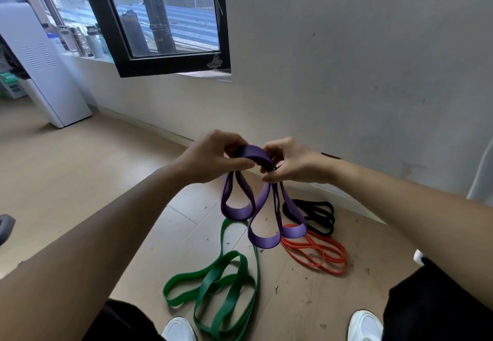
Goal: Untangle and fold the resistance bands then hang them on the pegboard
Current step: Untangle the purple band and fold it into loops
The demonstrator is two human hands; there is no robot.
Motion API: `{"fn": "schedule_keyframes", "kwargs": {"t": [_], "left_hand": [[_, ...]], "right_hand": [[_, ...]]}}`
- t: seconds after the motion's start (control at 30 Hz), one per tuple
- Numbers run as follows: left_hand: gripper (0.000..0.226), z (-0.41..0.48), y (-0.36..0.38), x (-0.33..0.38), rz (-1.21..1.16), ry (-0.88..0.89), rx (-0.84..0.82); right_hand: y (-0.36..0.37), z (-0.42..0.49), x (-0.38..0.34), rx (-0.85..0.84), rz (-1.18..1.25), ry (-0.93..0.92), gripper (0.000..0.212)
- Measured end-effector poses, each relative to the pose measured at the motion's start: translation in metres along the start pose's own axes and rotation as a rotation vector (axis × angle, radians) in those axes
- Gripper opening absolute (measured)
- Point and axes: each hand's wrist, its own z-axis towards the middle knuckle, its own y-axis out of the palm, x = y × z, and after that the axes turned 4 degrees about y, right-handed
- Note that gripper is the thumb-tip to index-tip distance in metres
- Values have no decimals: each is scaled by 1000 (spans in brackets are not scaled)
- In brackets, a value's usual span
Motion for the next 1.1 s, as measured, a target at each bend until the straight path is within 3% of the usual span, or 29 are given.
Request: {"fn": "schedule_keyframes", "kwargs": {"t": [0.27,0.5,0.63,0.8,1.0,1.1], "left_hand": [[23,-13,-29,-12,-115,-54,126],[18,-33,-27,-41,-16,-184,-53],[27,-33,-13,-38,-30,-177,-107],[22,-29,4,-33,-133,-200,-150],[32,-11,13,-6,-414,-218,-28],[28,-5,13,1,-353,-195,45]], "right_hand": [[-1,2,12,12,22,78,27],[-21,0,-1,106,100,52,28],[-24,-3,-15,120,93,-13,27],[-25,-5,-24,129,98,-74,28],[-17,-3,-23,147,200,-106,28],[-15,-5,-19,115,183,-107,30]]}}
